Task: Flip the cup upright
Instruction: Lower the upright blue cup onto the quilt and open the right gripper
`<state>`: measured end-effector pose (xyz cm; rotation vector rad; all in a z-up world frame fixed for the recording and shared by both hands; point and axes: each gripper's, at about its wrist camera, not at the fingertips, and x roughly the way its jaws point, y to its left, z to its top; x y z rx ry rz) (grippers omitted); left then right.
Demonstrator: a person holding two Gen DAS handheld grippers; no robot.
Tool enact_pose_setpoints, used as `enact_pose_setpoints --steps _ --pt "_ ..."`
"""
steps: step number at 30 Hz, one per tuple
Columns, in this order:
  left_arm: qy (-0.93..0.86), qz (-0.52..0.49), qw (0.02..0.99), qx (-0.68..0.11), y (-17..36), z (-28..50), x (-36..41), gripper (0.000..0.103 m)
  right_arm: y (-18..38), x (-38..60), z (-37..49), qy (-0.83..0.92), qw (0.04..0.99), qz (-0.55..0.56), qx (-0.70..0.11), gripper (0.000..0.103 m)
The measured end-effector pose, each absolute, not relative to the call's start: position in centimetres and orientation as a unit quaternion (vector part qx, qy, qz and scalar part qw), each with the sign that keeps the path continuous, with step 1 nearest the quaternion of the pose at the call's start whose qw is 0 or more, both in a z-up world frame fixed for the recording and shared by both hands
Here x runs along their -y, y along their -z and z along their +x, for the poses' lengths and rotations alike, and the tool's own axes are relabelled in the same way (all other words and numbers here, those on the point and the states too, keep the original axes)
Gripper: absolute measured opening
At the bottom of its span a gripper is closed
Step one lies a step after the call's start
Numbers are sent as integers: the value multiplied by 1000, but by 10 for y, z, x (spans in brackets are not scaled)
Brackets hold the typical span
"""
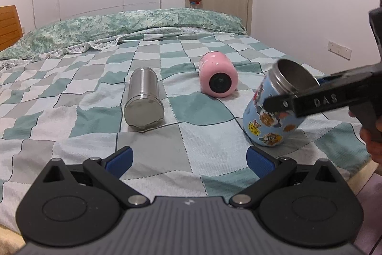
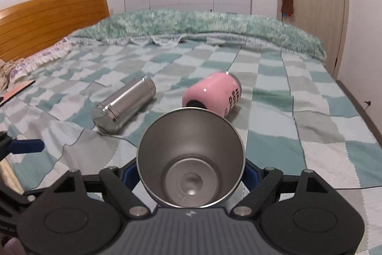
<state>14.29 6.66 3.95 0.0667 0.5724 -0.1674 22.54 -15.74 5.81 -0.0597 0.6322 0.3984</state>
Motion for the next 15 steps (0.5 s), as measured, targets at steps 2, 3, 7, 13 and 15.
enact_pose_setpoints --steps 2,3,7,13,15 --pt "82 32 955 -282 -39 143 -67 103 -58 155 232 -193 930 -25 -310 83" --pt "81 32 955 -282 -39 143 -67 103 -57 155 235 -192 930 -20 -312 83" --pt "84 33 956 -279 -40 142 -66 103 -56 154 236 -190 931 -16 -312 83" --pt "84 39 962 -256 -50 129 -61 103 -65 165 220 -205 937 2 -282 98" --pt "83 41 965 -246 -55 120 -59 103 -71 170 206 -209 943 7 -260 101"
